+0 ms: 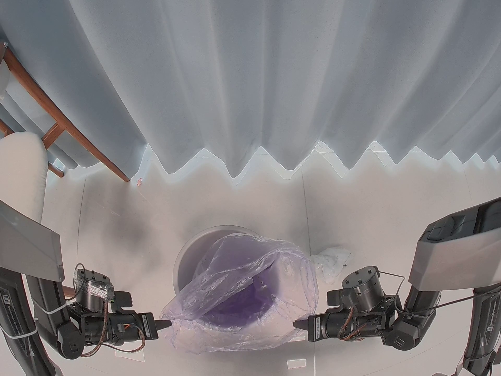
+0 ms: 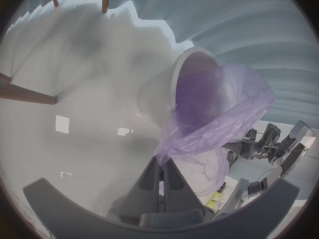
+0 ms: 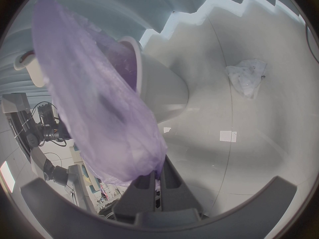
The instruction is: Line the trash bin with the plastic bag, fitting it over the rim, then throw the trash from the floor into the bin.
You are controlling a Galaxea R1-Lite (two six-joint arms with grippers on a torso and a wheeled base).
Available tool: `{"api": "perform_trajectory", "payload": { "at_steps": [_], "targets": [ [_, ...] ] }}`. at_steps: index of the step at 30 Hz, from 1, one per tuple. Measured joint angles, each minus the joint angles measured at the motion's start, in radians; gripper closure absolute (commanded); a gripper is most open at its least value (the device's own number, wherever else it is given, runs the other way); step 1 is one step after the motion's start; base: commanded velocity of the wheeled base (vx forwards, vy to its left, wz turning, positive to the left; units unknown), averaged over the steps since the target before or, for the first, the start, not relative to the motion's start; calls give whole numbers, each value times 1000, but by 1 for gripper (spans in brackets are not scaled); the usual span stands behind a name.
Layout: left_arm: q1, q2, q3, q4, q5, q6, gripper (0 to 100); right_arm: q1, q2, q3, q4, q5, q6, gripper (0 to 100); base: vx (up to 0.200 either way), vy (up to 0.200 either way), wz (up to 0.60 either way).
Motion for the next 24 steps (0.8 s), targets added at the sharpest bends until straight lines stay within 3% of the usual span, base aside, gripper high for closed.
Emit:
{"api": "perform_trajectory", "payload": {
  "at_steps": [12,24],
  "targets": [
    [45,43,0,-84,11,1,100,-36,38,-25,-5,-31,-1,100,0,0,0],
    [64,110,0,-150,69,1,100,-52,59,-42,-5,-35,3,100,0,0,0]
  ]
}}
